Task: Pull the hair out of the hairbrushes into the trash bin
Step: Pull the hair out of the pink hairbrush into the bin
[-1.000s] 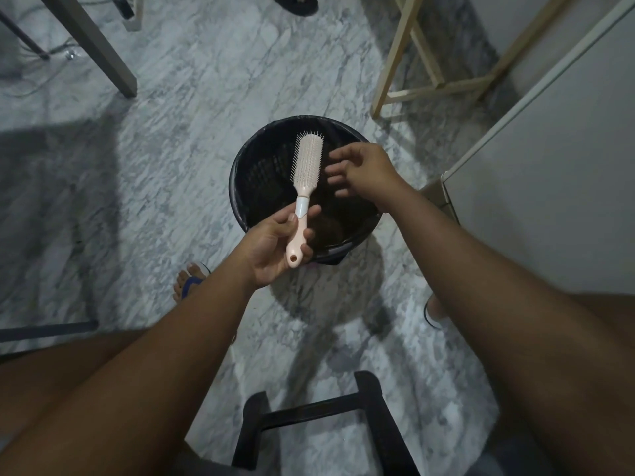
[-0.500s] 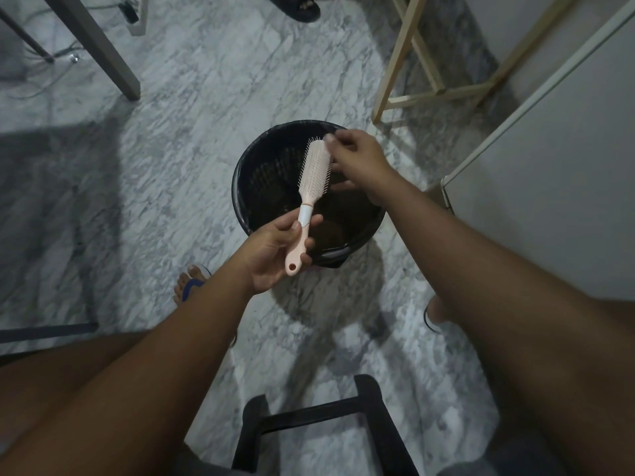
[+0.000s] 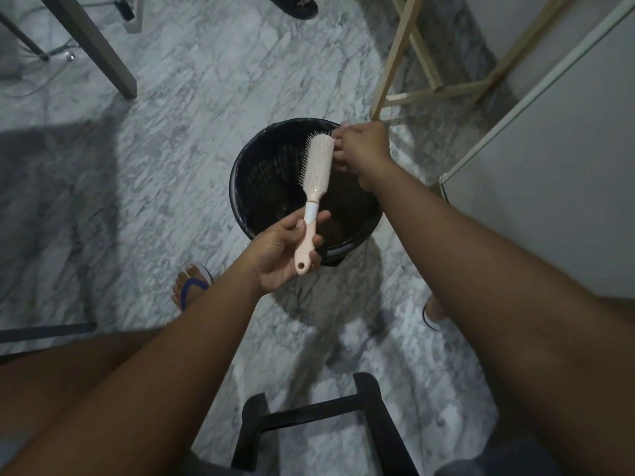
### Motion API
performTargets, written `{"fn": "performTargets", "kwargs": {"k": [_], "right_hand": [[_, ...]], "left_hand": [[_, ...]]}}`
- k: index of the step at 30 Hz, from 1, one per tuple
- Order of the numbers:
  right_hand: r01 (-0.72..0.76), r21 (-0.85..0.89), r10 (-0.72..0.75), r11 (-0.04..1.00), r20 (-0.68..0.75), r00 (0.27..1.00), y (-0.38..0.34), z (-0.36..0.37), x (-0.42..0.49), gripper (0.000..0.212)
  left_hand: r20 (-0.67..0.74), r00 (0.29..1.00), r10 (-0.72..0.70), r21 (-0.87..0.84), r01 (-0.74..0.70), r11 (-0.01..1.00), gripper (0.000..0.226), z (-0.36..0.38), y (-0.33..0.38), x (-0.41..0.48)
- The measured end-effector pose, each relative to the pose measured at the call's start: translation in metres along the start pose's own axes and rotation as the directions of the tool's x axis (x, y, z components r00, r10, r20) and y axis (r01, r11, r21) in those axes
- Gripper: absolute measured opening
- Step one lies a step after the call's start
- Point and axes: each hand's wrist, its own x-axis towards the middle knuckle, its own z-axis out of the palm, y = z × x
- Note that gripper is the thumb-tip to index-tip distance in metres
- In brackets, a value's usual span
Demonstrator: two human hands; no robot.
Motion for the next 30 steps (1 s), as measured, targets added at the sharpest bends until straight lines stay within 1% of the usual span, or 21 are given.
{"fn": "performTargets", "kwargs": {"k": [1, 2, 5, 7, 8, 9, 11, 13, 16, 17, 20, 21, 22, 23, 24, 25, 26, 27, 28, 29, 30], "right_hand": [[-0.072, 0.117, 0.065, 0.991, 0.057, 0.996, 0.0, 0.0, -0.004, 0.031], [-0.108, 0.163, 0.091, 0.981, 0.108, 0.99, 0.002, 0.0, -0.009, 0.03], [-0.078, 0.059, 0.061, 0.995, 0.24, 0.969, 0.02, -0.006, -0.027, 0.014], [-0.071, 0.05, 0.048, 0.996, 0.373, 0.927, 0.032, -0.013, -0.034, 0.023], [-0.046, 0.043, 0.026, 0.998, 0.396, 0.918, 0.035, -0.015, -0.034, 0.028], [-0.01, 0.02, 0.001, 1.0, 0.39, 0.921, 0.036, -0.015, -0.034, 0.027], [0.051, -0.011, -0.044, 0.999, 0.337, 0.94, 0.033, -0.013, -0.032, 0.016], [0.054, -0.034, -0.043, 0.998, 0.262, 0.964, 0.029, -0.007, -0.031, 0.011], [0.016, -0.073, -0.005, 0.997, 0.141, 0.99, 0.03, 0.005, -0.031, 0.017], [-0.004, -0.054, 0.01, 0.999, 0.103, 0.995, 0.031, 0.009, -0.031, 0.018], [-0.077, 0.146, 0.076, 0.986, 0.009, 0.997, 0.024, 0.011, -0.029, 0.024], [-0.074, 0.165, 0.076, 0.984, -0.006, 0.997, 0.022, 0.01, -0.027, 0.027], [-0.048, 0.131, 0.05, 0.99, -0.012, 0.999, 0.021, 0.009, -0.024, 0.027], [0.002, 0.054, -0.002, 0.999, -0.006, 1.0, 0.019, 0.009, -0.022, 0.028], [0.067, -0.066, -0.066, 0.996, 0.019, 0.998, 0.016, 0.01, -0.022, 0.035], [0.135, -0.202, -0.127, 0.97, 0.053, 0.991, 0.013, 0.01, -0.022, 0.05], [0.2, -0.338, -0.182, 0.92, 0.084, 0.98, 0.01, 0.011, -0.022, 0.063], [0.257, -0.451, -0.24, 0.855, 0.097, 0.966, 0.008, 0.011, -0.022, 0.067], [0.297, -0.517, -0.29, 0.803, 0.096, 0.952, 0.005, 0.01, -0.021, 0.063], [0.311, -0.541, -0.318, 0.782, 0.082, 0.944, 0.002, 0.009, -0.019, 0.055], [0.31, -0.537, -0.328, 0.785, 0.065, 0.942, -0.001, 0.007, -0.016, 0.046]], "left_hand": [[-0.007, 1.0, 0.013, -0.021, -0.013, 1.0, 0.037, 0.001, 0.0, 0.0], [-0.021, 0.999, 0.028, -0.037, -0.029, 0.999, 0.036, 0.001, 0.001, 0.0], [-0.079, 0.995, 0.061, -0.065, -0.066, 0.996, 0.037, 0.0, 0.002, 0.003], [-0.103, 0.993, 0.063, -0.067, -0.07, 0.995, 0.038, -0.001, 0.002, 0.005], [-0.109, 0.992, 0.059, -0.062, -0.066, 0.996, 0.038, -0.001, 0.001, 0.006], [-0.111, 0.992, 0.053, -0.058, -0.059, 0.997, 0.038, -0.001, 0.001, 0.006], [-0.103, 0.994, 0.043, -0.069, -0.05, 0.996, 0.038, 0.0, 0.001, 0.006], [-0.088, 0.995, 0.041, -0.095, -0.05, 0.994, 0.037, 0.003, 0.003, 0.006], [-0.087, 0.995, 0.044, -0.11, -0.053, 0.993, 0.036, 0.008, 0.009, 0.009], [-0.09, 0.995, 0.046, -0.114, -0.056, 0.992, 0.037, 0.01, 0.01, 0.01], [-0.112, 0.992, 0.058, -0.135, -0.073, 0.988, 0.039, 0.01, 0.009, 0.011], [-0.122, 0.991, 0.062, -0.128, -0.078, 0.989, 0.04, 0.009, 0.008, 0.011], [-0.13, 0.989, 0.063, -0.11, -0.078, 0.991, 0.039, 0.007, 0.006, 0.01], [-0.134, 0.989, 0.06, -0.083, -0.071, 0.994, 0.039, 0.006, 0.005, 0.009], [-0.135, 0.989, 0.054, -0.048, -0.061, 0.997, 0.037, 0.004, 0.003, 0.008], [-0.134, 0.99, 0.047, -0.007, -0.048, 0.999, 0.036, 0.003, 0.001, 0.008], [-0.137, 0.99, 0.041, 0.034, -0.037, 0.999, 0.034, 0.002, -0.001, 0.008], [-0.145, 0.989, 0.039, 0.068, -0.03, 0.997, 0.033, 0.001, -0.002, 0.007], [-0.156, 0.987, 0.041, 0.095, -0.026, 0.995, 0.033, 0.0, -0.003, 0.007], [-0.163, 0.986, 0.044, 0.115, -0.025, 0.993, 0.034, -0.002, -0.004, 0.006], [-0.164, 0.985, 0.045, 0.125, -0.024, 0.992, 0.035, -0.004, -0.004, 0.005]]}}
